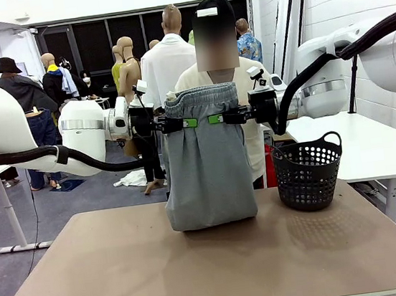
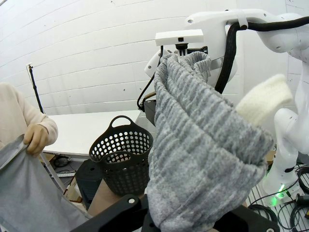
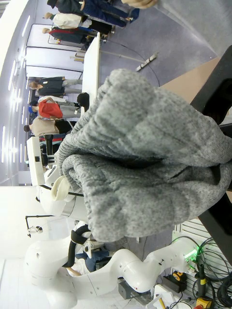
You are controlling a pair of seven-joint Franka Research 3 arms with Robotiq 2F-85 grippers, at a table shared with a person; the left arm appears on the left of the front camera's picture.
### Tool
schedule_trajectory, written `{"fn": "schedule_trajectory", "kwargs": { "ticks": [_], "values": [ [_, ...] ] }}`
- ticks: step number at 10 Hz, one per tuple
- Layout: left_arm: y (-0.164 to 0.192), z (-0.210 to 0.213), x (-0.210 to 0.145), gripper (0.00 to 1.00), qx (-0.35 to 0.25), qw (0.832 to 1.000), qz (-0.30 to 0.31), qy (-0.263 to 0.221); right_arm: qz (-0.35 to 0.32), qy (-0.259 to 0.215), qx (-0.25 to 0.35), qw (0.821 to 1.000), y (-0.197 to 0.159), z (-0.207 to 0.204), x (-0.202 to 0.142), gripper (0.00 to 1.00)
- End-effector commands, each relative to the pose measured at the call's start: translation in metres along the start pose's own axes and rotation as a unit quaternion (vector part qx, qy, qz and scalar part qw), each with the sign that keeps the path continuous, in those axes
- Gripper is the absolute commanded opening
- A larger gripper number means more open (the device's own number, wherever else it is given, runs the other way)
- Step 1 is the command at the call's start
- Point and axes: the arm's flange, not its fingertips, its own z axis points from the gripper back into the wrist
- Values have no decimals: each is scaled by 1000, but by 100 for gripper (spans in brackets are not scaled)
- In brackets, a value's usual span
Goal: Fold the training pants.
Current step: Release the ends of the Training pants and then grab the overlapped ends.
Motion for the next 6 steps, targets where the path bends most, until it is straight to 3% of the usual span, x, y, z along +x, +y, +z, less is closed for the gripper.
{"fn": "schedule_trajectory", "kwargs": {
  "ticks": [1, 6],
  "values": [
    [-5, 0, 1, 0, 1, 1000, -5, -13, 1, -7, 5, 1000, 1, 0, 4, 0],
    [-5, 0, 1, 0, 1, 1000, -5, -13, 1, -7, 5, 1000, 1, 0, 4, 0]
  ]
}}
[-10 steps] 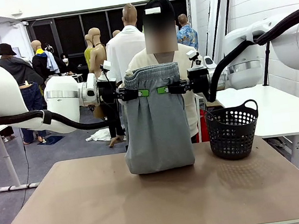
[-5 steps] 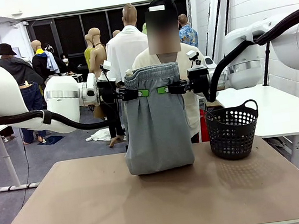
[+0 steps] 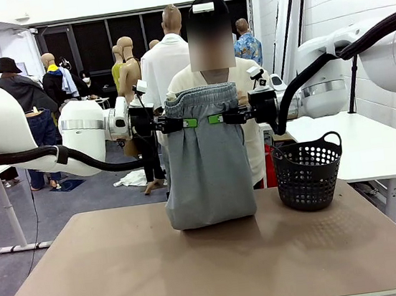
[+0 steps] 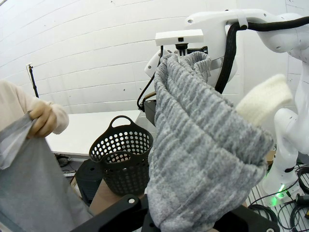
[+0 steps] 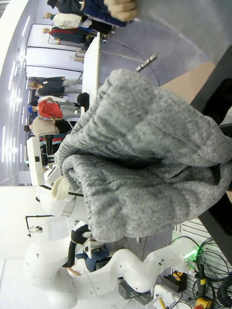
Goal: Fold the training pants.
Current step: Release the ends of the Training pants and then grab the overlapped ends.
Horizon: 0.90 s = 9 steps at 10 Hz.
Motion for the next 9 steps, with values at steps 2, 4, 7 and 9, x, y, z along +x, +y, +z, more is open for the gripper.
{"fn": "schedule_trajectory", "kwargs": {
  "ticks": [2, 4, 7, 9],
  "values": [
    [-5, 0, 1, 0, 1, 1000, -5, -13, 1, -7, 5, 1000, 1, 0, 4, 0],
    [-5, 0, 1, 0, 1, 1000, -5, -13, 1, -7, 5, 1000, 1, 0, 4, 0],
    [-5, 0, 1, 0, 1, 1000, -5, -13, 1, -7, 5, 1000, 1, 0, 4, 0],
    [-5, 0, 1, 0, 1, 1000, -5, -13, 1, -7, 5, 1000, 1, 0, 4, 0]
  ]
}}
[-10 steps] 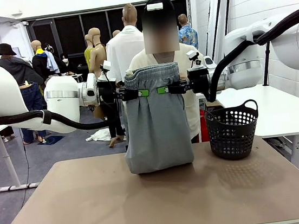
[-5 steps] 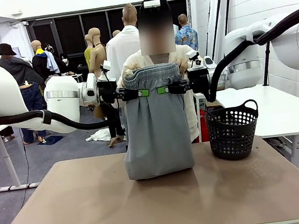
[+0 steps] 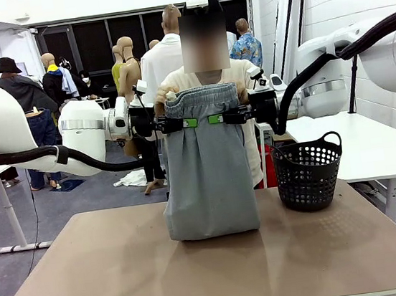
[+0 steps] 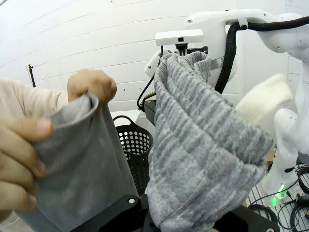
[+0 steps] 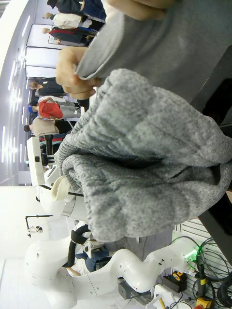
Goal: Fold the training pants.
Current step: Release the ends of the Training pants and then grab the overlapped ends.
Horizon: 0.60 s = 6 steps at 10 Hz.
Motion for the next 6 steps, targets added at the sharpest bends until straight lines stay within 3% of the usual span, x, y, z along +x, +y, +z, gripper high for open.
{"fn": "schedule_trajectory", "kwargs": {
  "ticks": [1, 6],
  "values": [
    [-5, 0, 1, 0, 1, 1000, -5, -13, 1, -7, 5, 1000, 1, 0, 4, 0],
    [-5, 0, 1, 0, 1, 1000, -5, -13, 1, -7, 5, 1000, 1, 0, 4, 0]
  ]
}}
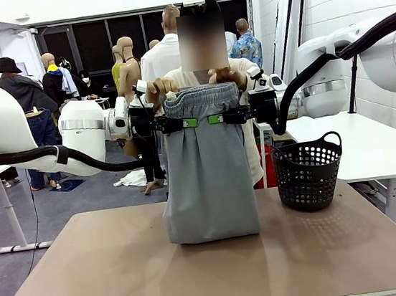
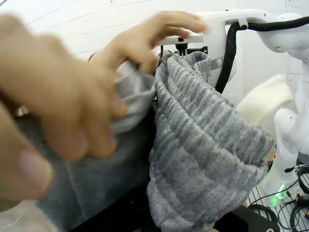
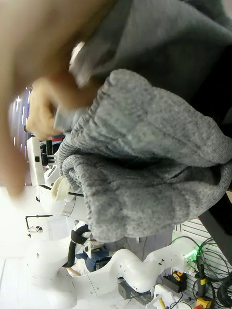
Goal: Fold the training pants.
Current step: Release the ends of the Training pants and then grab the overlapped ends.
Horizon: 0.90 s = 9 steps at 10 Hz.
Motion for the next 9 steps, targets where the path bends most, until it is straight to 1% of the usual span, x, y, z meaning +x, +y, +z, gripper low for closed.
{"fn": "schedule_trajectory", "kwargs": {
  "ticks": [1, 9],
  "values": [
    [-5, 0, 1, 0, 1, 1000, -5, -13, 1, -7, 5, 1000, 1, 0, 4, 0],
    [-5, 0, 1, 0, 1, 1000, -5, -13, 1, -7, 5, 1000, 1, 0, 4, 0]
  ]
}}
